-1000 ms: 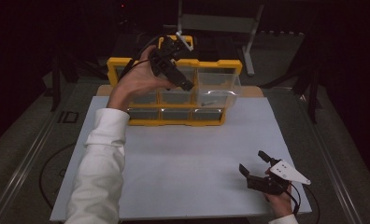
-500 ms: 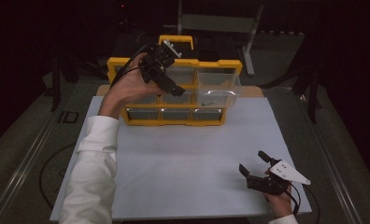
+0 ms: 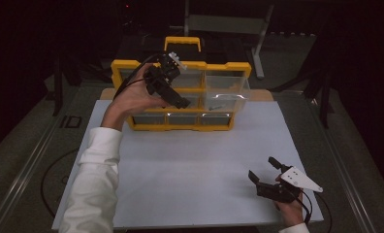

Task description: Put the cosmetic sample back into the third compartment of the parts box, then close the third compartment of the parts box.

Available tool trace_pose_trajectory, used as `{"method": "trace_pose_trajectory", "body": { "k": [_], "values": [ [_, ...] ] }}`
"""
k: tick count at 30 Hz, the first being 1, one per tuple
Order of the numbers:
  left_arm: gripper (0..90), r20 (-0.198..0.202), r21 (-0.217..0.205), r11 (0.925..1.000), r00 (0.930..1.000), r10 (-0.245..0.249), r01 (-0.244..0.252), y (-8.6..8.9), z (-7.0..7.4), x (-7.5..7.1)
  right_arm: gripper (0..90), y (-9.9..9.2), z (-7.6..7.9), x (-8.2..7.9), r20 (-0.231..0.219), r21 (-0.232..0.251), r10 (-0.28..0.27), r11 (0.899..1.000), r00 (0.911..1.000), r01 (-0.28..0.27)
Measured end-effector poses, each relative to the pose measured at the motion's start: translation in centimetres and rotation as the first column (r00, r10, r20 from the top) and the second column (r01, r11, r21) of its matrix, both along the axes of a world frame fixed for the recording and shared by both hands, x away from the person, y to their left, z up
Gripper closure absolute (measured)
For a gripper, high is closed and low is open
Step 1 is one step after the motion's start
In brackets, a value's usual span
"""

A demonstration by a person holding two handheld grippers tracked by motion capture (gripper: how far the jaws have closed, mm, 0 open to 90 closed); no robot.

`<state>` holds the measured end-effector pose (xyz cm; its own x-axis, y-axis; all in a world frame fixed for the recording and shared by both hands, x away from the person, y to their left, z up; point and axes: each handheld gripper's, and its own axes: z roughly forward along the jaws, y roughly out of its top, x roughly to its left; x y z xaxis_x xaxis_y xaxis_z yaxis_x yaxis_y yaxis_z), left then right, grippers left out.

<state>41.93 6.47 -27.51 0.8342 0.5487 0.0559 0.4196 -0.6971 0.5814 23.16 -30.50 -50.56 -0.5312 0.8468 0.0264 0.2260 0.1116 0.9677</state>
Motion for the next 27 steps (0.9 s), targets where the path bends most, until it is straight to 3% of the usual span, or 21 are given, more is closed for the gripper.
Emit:
{"method": "trace_pose_trajectory", "body": {
  "k": [9, 13, 27],
  "values": [
    [8.9, -0.011, -0.01, 0.9999, 0.9999, -0.007, 0.007, 0.0, -1.6, -0.3, 9.3, 0.0, 0.0, 0.0, 0.0, 0.002, -0.003, 1.0, 1.0, 0.003],
    [16.0, -0.013, -0.018, 0.9998, 0.9999, -0.01, 0.009, 0.1, -2.2, -0.4, 9.3, 0.0, 0.0, 0.0, 0.0, 0.004, -0.003, 1.0, 1.0, 0.003],
    [59.6, -0.044, -0.098, 0.9945, 0.9981, -0.043, 0.038, 1.0, -3.0, -1.0, 9.3, 0.0, 0.0, -0.1, 0.001, 0.001, -0.002, 1.0, 1.0, 0.002]
  ]
}}
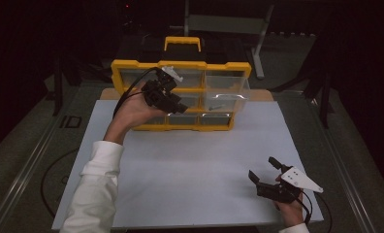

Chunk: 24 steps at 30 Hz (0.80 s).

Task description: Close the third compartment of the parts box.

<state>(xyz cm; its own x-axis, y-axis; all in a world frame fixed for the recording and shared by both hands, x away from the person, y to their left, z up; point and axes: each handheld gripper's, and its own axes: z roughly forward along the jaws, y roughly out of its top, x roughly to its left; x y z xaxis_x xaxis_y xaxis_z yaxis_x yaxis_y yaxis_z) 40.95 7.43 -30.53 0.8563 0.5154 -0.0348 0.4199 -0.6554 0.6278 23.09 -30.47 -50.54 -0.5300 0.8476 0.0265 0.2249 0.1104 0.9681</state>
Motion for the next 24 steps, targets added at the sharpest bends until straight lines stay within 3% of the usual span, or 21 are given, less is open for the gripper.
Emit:
{"method": "trace_pose_trajectory", "body": {
  "k": [6, 12, 19, 24],
  "values": [
    [68.3, -0.009, -0.03, 0.9995, 1.0, -0.003, 0.003, 0.1, -0.3, -0.2, 9.3, 0.0, 0.0, 0.0, -0.001, -0.001, 0.0, 1.0, 1.0, 0.0],
    [76.6, -0.015, -0.031, 0.9995, 0.9999, -0.001, 0.0, 0.2, -0.7, -0.3, 9.3, 0.0, 0.0, 0.0, -0.003, 0.001, 0.0, 1.0, 1.0, 0.0],
    [89.1, -0.006, -0.041, 0.9986, 0.9994, -0.035, 0.035, -0.2, -0.6, -0.8, 9.3, 0.0, 0.0, 0.0, 0.0, -0.002, 0.0, 1.0, 1.0, 0.0],
    [89.8, 0.005, -0.055, 0.9965, 0.998, -0.063, 0.064, -0.8, -0.5, -1.2, 9.3, 0.0, 0.0, 0.0, 0.0, -0.001, -0.001, 1.0, 1.0, 0.001]
  ]
}}
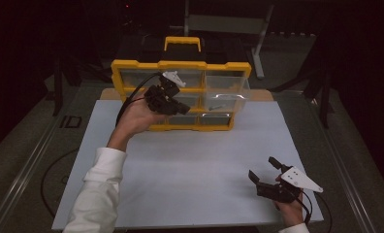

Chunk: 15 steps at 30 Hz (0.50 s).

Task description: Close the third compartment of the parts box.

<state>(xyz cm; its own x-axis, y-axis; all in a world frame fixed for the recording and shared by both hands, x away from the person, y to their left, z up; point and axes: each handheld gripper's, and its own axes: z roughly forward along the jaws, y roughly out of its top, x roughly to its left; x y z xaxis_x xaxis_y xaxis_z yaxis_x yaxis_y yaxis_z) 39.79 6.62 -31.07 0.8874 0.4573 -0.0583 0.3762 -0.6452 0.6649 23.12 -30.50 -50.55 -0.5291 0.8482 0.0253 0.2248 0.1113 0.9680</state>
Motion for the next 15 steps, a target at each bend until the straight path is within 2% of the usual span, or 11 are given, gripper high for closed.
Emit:
{"method": "trace_pose_trajectory", "body": {
  "k": [15],
  "values": [
    [89.7, -0.001, -0.037, 0.997, 0.9977, -0.068, 0.068, -1.3, -0.1, -0.4, 9.3, 0.0, 0.0, 0.0, 0.001, 0.0, 0.0, 1.0, 1.0, 0.0]
  ]
}}
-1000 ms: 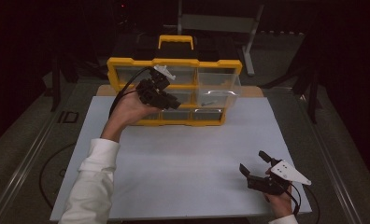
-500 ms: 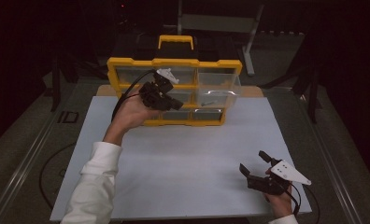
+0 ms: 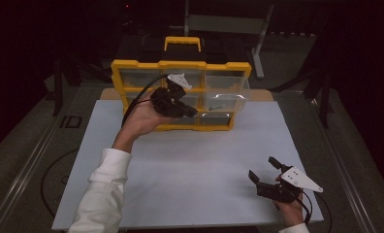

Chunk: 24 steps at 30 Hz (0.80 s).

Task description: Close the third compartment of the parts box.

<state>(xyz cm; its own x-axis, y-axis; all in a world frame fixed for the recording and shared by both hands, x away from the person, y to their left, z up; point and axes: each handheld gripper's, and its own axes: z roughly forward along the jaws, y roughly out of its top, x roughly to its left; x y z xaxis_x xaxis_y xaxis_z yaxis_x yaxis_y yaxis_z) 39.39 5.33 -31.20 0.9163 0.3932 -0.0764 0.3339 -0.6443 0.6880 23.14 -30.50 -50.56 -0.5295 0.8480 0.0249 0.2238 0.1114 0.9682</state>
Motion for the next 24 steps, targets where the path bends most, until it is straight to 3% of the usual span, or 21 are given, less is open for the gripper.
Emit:
{"method": "trace_pose_trajectory", "body": {
  "k": [24],
  "values": [
    [89.9, -0.003, -0.036, 0.9962, 0.9969, -0.079, 0.079, -2.1, -0.3, -0.1, 9.3, 0.1, -0.1, 0.0, -0.004, 0.002, 0.002, 1.0, 1.0, -0.002]
  ]
}}
